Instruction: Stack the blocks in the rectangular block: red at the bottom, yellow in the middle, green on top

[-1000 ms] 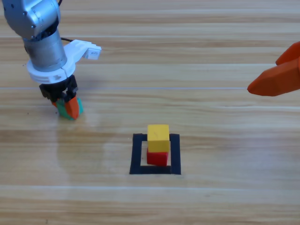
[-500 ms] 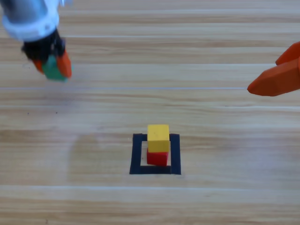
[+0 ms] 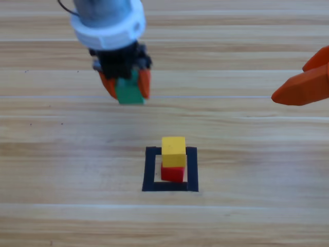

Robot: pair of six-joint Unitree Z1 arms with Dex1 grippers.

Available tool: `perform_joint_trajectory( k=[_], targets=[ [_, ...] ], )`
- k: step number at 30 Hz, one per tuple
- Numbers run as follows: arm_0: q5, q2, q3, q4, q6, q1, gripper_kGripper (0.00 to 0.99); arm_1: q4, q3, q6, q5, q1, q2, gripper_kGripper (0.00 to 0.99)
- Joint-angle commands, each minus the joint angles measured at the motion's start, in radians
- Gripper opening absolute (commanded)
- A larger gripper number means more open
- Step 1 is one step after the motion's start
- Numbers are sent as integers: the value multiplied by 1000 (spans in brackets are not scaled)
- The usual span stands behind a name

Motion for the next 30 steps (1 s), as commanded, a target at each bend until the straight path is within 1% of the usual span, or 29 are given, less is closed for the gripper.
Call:
perform_joint_trajectory(
  k=[1, 16, 30],
  targets=[
    [-6, 107, 5, 4, -29, -72, 0, -10, 29, -3, 17, -27, 21, 983],
    [-8, 175, -41, 4, -41, -113, 0, -10, 32, -3, 17, -27, 21, 983],
    [-13, 198, -62, 4, -55, -147, 0, -10, 32, -3, 10, -27, 24, 983]
  ],
)
